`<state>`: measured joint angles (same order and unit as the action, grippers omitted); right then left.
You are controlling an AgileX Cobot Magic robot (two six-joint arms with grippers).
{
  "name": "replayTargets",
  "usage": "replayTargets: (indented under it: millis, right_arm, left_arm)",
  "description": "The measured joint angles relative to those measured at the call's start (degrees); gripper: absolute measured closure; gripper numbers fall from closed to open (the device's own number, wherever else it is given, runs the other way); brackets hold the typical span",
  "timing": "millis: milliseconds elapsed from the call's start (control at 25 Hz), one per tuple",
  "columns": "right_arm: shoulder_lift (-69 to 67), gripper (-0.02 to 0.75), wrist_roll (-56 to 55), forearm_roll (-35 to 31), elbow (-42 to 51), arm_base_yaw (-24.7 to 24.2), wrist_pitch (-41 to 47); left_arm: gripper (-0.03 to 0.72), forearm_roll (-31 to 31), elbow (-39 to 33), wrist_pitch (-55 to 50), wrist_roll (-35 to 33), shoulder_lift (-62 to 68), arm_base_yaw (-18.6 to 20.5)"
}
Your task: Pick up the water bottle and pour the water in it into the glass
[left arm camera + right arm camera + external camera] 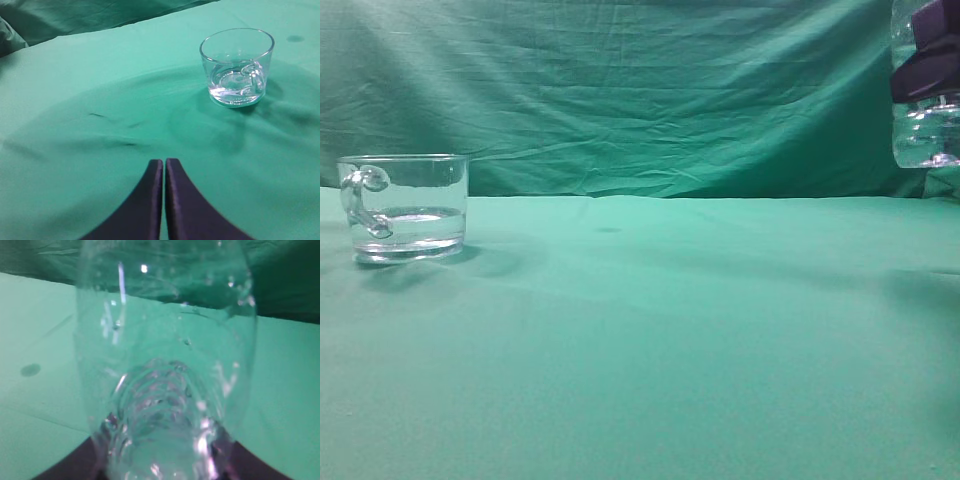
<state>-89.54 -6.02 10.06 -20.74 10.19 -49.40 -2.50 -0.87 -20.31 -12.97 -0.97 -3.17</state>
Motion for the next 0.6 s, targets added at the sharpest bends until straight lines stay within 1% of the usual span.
replayTargets:
  millis: [160, 280, 400, 520, 600]
  right_arm:
    - [-3.31, 0.46, -2.29, -1.86, -1.03, -0.13, -1.49]
    - [-4.36, 0.46, -3.45, -1.66, -2.22, -1.21, -1.73]
    - [-7.09, 0.46, -6.83, 2.88, -5.44, -2.34, -0.91]
    - [-10.77, 0.46, -10.47, 8.8, -8.68, -2.15, -0.38]
    - [-13.26, 0.46, -11.32, 10.82, -10.56, -1.39, -0.21]
  left_arm:
    - [0.688, 0.0, 0.0, 0.0, 0.0, 0.0, 0.0]
    - [0.688, 0.0, 0.0, 0.0, 0.0, 0.0, 0.0]
    - [0.688, 0.0, 0.0, 0.0, 0.0, 0.0, 0.0]
    - [0.688, 0.0, 0.0, 0.0, 0.0, 0.0, 0.0]
    - [0.688, 0.0, 0.0, 0.0, 0.0, 0.0, 0.0]
